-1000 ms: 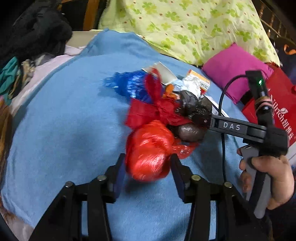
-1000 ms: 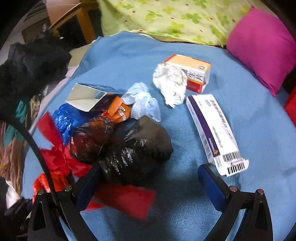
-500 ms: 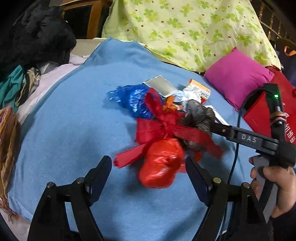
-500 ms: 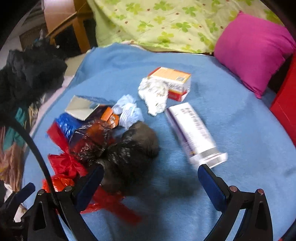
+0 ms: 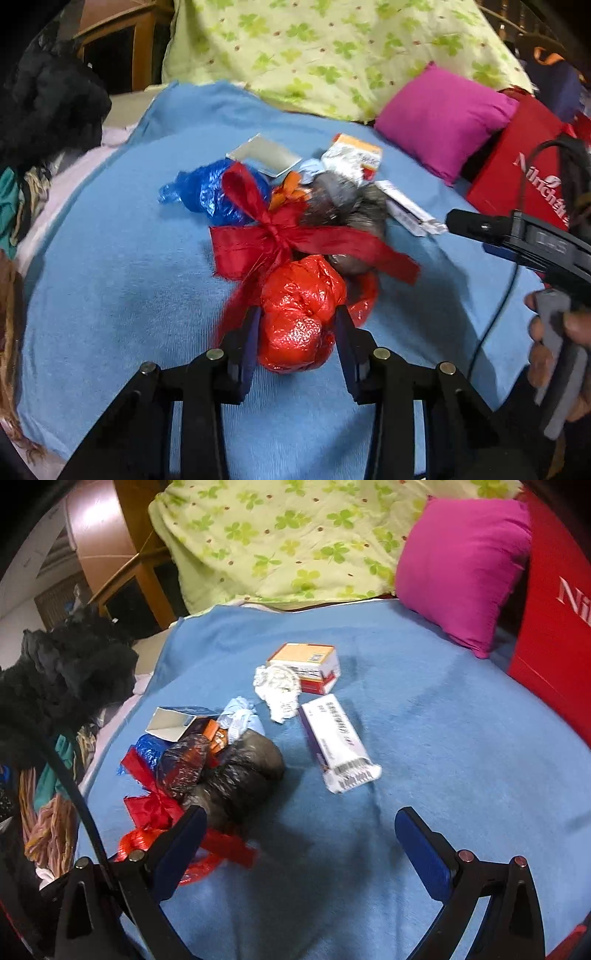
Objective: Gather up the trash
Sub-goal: 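Grasp the red plastic bag with the left tool and lift it, then grasp the black plastic bag with the right tool while the left tool holds the red bag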
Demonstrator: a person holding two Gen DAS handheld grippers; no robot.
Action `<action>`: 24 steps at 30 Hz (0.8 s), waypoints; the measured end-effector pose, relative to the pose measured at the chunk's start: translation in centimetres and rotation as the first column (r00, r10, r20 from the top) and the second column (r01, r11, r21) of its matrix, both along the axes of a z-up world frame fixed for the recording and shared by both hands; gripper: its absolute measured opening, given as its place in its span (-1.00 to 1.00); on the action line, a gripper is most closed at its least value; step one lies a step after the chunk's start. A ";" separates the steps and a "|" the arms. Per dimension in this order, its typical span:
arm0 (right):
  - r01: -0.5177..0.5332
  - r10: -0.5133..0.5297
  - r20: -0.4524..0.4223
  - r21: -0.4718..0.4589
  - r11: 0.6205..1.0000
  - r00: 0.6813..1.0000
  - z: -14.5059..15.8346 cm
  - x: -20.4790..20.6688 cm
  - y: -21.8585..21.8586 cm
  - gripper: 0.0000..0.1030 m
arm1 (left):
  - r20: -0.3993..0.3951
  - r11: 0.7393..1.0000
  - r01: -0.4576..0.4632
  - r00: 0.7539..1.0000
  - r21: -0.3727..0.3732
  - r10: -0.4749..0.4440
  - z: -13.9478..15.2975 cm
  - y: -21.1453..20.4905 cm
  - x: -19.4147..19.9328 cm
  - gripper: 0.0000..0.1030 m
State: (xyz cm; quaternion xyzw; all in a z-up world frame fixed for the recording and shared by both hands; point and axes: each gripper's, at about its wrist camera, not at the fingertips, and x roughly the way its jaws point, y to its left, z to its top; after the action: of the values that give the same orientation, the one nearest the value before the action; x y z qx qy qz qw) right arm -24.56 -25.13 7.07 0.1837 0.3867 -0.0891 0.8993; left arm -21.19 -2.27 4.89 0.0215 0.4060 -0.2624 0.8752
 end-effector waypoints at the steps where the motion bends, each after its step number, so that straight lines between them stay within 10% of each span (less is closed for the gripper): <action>1: 0.007 -0.007 0.002 0.012 1.000 1.000 -0.1 -0.4 -0.3 0.99 | 0.005 1.000 -0.002 1.000 -0.023 0.003 0.5 0.5 -0.6 -0.21; 11: -0.015 0.015 -0.004 0.056 0.998 1.000 -0.8 -1.3 -0.2 0.99 | 0.128 0.973 -0.190 0.970 -0.131 0.207 5.0 6.5 0.0 -0.21; 24: -0.182 0.181 -0.041 -0.009 0.983 0.983 -2.0 2.1 6.4 0.99 | 0.059 0.894 -0.428 0.897 -0.134 0.438 1.5 11.3 4.2 -0.21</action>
State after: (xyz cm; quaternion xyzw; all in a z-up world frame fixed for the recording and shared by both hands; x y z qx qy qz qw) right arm -22.43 -18.77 5.05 0.1403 0.4193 -0.0129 0.8969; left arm -16.94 9.03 6.36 -0.1095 0.3456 -0.0832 0.9283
